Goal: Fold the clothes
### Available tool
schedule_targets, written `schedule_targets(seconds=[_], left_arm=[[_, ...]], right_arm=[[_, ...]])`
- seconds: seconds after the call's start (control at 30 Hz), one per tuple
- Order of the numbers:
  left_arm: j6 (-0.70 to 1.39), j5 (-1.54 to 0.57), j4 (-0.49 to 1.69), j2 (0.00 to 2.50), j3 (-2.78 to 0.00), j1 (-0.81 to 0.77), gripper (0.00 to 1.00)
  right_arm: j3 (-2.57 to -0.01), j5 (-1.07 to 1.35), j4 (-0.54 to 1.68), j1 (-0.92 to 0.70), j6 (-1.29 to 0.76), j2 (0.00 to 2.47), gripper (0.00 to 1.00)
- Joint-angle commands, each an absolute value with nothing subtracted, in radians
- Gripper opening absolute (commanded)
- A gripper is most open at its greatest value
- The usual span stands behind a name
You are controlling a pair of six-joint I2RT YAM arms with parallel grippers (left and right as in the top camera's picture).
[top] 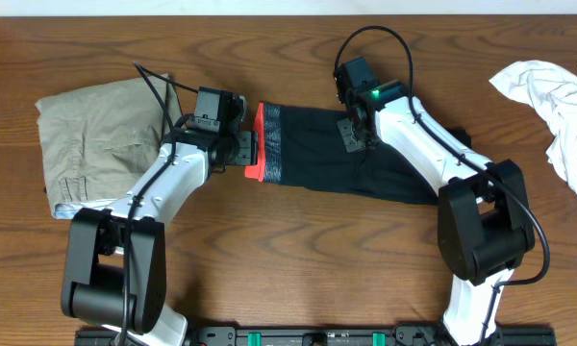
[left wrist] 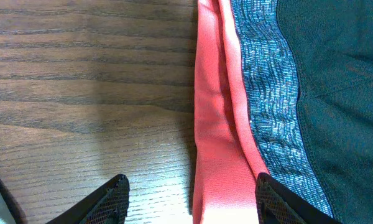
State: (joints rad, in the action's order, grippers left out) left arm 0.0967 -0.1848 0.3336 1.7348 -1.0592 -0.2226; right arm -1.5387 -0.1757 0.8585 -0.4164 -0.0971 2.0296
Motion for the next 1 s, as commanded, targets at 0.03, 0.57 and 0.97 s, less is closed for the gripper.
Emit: schedule_targets(seconds=[0.03, 0.57, 0.97], left_arm=[[0.090, -0.191, 0.336, 1.719, -1.066, -0.219, 0.65], [0.090, -0.234, 0.308, 1.732, -1.066, -0.220, 0.90], [0.091, -0.446, 0.204, 1.898, -1.066, -0.221, 0.92]], right_arm=[[-1.559, -0.130, 0.881, -0.412, -0.088, 1.997, 0.23], [-1.557, -0.172, 1.012, -0.292, -0.143, 1.986, 0.23], [-1.557, -0.122, 1.022, -0.274, -0.142, 1.986, 0.23]])
